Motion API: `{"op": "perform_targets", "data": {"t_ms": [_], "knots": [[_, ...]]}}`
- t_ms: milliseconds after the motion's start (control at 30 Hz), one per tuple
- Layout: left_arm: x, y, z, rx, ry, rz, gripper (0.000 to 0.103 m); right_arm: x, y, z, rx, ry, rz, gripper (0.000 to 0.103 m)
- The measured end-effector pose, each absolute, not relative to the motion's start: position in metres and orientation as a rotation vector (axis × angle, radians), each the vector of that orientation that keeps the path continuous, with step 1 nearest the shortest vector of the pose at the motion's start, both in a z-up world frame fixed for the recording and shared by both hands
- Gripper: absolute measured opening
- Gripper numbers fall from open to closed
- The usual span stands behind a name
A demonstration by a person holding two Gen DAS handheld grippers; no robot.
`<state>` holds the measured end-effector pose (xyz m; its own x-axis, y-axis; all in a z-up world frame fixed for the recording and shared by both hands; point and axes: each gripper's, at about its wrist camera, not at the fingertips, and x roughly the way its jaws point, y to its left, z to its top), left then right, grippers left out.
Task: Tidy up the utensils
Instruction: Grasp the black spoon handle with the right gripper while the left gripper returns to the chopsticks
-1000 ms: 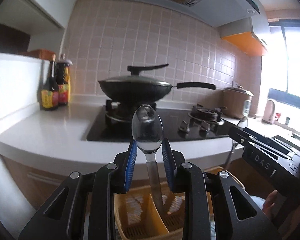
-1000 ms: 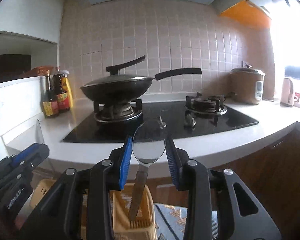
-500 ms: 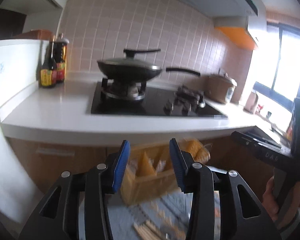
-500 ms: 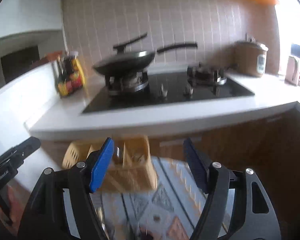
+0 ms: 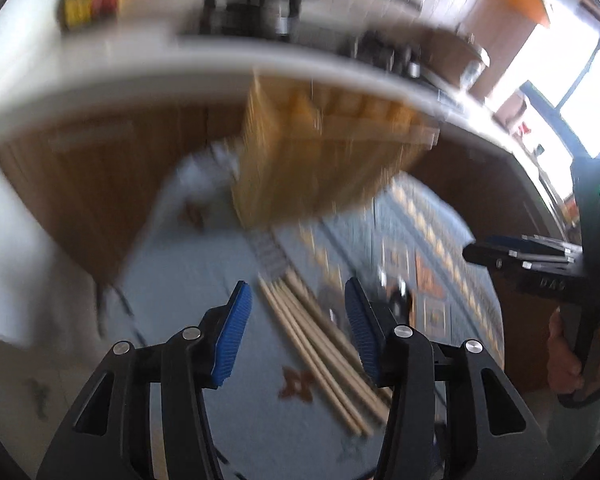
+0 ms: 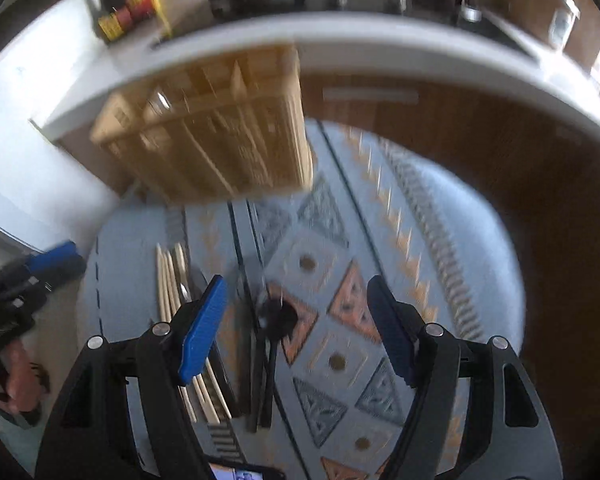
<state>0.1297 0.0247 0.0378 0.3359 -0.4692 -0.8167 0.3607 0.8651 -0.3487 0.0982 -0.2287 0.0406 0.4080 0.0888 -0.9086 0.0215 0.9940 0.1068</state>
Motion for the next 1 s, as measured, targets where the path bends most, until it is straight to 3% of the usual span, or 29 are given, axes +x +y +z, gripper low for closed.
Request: {"op": "perform_targets", "data": {"t_ms": [133, 200, 300, 800, 1000], "knots": [[0.131, 0.012, -0.009, -0.103, 1.226, -0.548, 0.044, 0.099, -0.23, -0.003, 0.139, 1.257, 0.083, 0.067], [0.132, 0.007, -0.028, -0.089, 1.259, -0.532, 0.039, 0.098, -0.228, -0.022, 0.15, 1.306, 0.104, 0.049], [0.127, -0.001, -0.042, -0.061, 1.273, -0.527, 0.034, 0.097, -0.225, -0.038, 0.144, 1.344, 0.114, 0.031], [0.08, -0.021, -0.045, 0.206, 1.117, -0.485, 0.031, 0.091, -0.19, -0.071, 0.057, 1.351, 0.166, 0.031], [0.077, -0.019, -0.044, 0.217, 1.102, -0.503, 0.031, 0.076, -0.172, -0.076, -0.012, 1.334, 0.176, 0.021]]}}
